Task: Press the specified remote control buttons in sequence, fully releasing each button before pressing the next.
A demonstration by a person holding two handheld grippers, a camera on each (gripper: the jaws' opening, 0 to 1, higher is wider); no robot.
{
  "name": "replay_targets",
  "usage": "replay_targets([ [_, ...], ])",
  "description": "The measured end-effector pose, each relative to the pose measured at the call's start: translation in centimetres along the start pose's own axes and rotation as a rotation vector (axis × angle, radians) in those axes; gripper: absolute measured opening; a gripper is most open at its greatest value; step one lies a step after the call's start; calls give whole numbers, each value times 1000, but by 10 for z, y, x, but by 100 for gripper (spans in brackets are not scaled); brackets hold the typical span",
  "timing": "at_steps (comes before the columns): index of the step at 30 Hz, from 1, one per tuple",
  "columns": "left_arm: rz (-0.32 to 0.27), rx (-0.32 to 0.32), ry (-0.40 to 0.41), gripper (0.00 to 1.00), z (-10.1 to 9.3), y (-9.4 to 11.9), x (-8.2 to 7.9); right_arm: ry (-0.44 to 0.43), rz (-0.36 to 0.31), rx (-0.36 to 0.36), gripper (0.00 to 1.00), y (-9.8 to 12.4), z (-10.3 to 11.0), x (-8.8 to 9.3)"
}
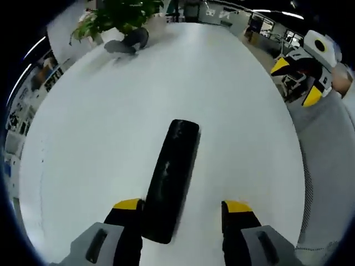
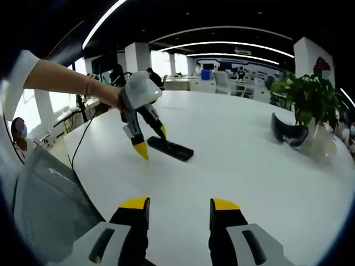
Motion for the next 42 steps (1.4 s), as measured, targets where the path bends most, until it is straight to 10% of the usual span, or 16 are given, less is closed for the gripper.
replay_targets([
  [6, 10, 17, -22, 25, -4, 2, 11, 1, -1, -6, 38, 0, 1, 0],
  [42, -45, 3, -5, 24, -62, 4, 16, 36, 32, -31, 30, -3, 6, 3],
])
Point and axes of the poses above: the point that each gripper's makers call its tool centre point, and the gripper's own axes: y roughly backward along the fingers, z roughly to its left, x roughly out of its underside, the point moved 3 cm from there along y, roughly backward along the fingers, and after that the axes turned 14 degrees about z, right-handed, at the moved point
